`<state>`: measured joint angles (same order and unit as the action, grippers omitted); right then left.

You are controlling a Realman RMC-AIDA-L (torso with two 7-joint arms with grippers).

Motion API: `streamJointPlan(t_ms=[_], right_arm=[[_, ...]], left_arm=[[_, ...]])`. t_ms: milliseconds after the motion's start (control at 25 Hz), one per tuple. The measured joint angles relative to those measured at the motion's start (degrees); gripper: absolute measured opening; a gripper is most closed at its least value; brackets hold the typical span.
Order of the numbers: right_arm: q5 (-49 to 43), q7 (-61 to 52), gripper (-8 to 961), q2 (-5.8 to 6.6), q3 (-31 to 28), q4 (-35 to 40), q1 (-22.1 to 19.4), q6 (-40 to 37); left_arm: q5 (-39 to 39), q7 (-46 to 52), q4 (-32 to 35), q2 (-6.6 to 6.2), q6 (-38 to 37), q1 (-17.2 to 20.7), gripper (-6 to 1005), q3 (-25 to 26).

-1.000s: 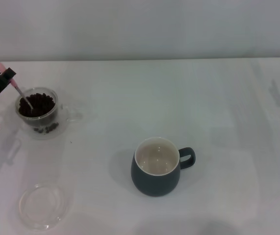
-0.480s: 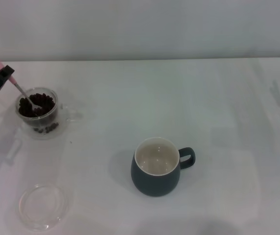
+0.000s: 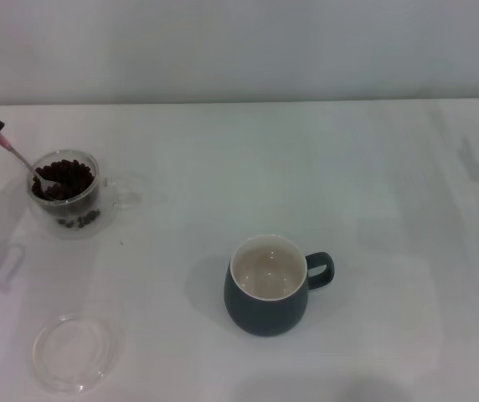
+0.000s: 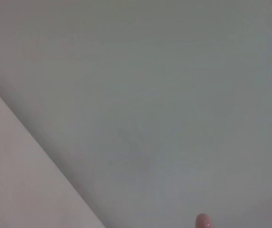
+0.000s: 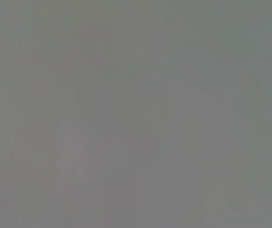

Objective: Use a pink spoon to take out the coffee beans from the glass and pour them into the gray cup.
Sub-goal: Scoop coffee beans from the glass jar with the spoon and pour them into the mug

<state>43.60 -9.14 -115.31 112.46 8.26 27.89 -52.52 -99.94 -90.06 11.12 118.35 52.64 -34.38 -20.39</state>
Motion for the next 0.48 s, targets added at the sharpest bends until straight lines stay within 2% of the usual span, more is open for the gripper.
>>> streamJointPlan(t_ms=[480], right_arm=[[-0.09, 0.00, 874, -0.10, 0.23, 0.38, -0.23, -0.17]], left_arm=[[-3.77, 0.59, 0.35, 0.12, 4.34, 2.13, 131, 0.09]])
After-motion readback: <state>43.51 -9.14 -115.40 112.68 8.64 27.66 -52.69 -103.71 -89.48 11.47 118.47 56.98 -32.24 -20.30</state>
